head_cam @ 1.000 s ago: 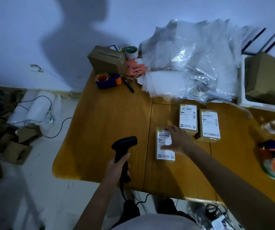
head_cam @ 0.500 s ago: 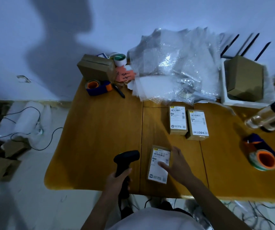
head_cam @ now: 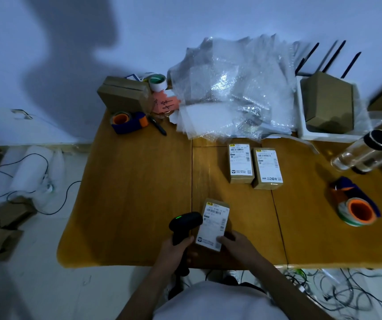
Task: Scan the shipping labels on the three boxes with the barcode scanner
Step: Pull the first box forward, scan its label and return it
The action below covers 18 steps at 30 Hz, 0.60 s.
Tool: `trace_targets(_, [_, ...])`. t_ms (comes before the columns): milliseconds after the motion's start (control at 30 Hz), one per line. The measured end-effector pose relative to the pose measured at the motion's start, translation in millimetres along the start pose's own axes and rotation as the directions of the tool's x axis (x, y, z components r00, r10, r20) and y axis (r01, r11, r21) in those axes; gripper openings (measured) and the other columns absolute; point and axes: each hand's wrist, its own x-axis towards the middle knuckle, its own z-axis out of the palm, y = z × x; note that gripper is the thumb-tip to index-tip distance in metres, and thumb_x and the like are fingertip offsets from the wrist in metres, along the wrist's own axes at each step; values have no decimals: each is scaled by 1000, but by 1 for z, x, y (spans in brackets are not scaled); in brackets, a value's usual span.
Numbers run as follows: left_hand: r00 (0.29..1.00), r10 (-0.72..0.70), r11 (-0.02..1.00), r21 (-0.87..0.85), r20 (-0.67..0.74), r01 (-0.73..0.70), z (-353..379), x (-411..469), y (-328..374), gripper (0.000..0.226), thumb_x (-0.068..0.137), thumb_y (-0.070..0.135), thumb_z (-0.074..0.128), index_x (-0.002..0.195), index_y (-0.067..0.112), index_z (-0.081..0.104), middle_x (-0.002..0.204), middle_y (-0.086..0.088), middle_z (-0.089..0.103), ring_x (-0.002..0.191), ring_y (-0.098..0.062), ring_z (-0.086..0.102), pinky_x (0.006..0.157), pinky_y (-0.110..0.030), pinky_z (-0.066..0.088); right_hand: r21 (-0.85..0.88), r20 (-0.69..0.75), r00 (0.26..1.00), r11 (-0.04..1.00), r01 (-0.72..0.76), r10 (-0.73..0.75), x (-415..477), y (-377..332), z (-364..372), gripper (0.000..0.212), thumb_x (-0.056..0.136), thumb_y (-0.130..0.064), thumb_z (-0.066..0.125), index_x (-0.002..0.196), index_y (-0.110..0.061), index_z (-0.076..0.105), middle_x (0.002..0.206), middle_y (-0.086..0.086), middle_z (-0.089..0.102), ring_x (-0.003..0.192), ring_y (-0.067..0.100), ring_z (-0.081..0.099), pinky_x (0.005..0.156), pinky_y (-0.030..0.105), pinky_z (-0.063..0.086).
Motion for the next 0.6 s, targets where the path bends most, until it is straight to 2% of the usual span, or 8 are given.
trace_targets(133, [1000, 12, 1000, 2, -15, -12, 0, 1, 2, 21, 93, 27, 67, 110, 15, 68, 89, -13, 79, 68, -20, 74, 55, -25, 56, 75, 41, 999, 997, -7, 4, -4, -4, 9, 13, 99, -21, 62, 110, -26, 58, 105, -8, 67, 89, 1, 64, 68, 15, 51])
trace_targets(200, [999, 16, 1000, 13, -46, -15, -4, 2, 5, 20, 94, 28, 66, 108, 15, 67, 88, -20, 77, 67, -21, 71, 57, -27, 56, 144, 62, 998, 989, -31, 22, -5, -6, 10, 12, 98, -21, 64, 106, -27, 59, 100, -11, 68, 89, 3, 66, 65, 15, 51])
trace_targets(267, [998, 23, 1000, 16, -63, -22, -10, 4, 7, 22, 93, 29, 67, 108, 13, 68, 89, -25, 76, 70, -25, 70, 65, -32, 56, 191, 80, 996, 980, -52, 38, -9, -8, 11, 14, 96, -26, 67, 109, -26, 63, 100, -10, 71, 91, 7, 69, 64, 15, 53])
trace_targets(333, [998, 32, 999, 11, -56, -32, -14, 5, 9, 25, 92, 30, 68, 109, 12, 68, 88, -24, 76, 69, -25, 70, 67, -34, 56, 215, 96, 994, 973, -79, 60, -9, -7, 13, 25, 92, -34, 71, 114, -22, 68, 103, -5, 77, 94, 13, 73, 67, 19, 56])
trace_targets(433, [998, 42, 999, 11, -52, -41, -14, 4, 10, 27, 91, 29, 70, 110, 10, 69, 82, -19, 77, 64, -23, 69, 62, -32, 57, 228, 120, 990, 969, -95, 69, -11, -10, 12, 38, 86, -42, 76, 116, -19, 72, 103, 0, 80, 93, 20, 74, 69, 26, 58])
trace_targets(533, [988, 93, 996, 7, -123, -93, -13, -2, 12, 22, 92, 23, 68, 104, 5, 72, 65, 0, 74, 55, -17, 60, 52, -24, 50, 181, 144, 989, 981, -71, 45, -9, -13, 7, 45, 85, -44, 76, 122, -19, 69, 103, 0, 80, 85, 22, 74, 69, 29, 57])
trace_targets(600, [982, 112, 992, -41, -149, -120, -17, -10, 14, 17, 91, 20, 70, 104, 8, 70, 72, -4, 77, 54, -18, 58, 56, -28, 50, 163, 147, 989, 986, -36, 12, -10, -17, 2, 47, 86, -42, 76, 127, -22, 63, 107, 0, 79, 83, 21, 74, 69, 30, 58])
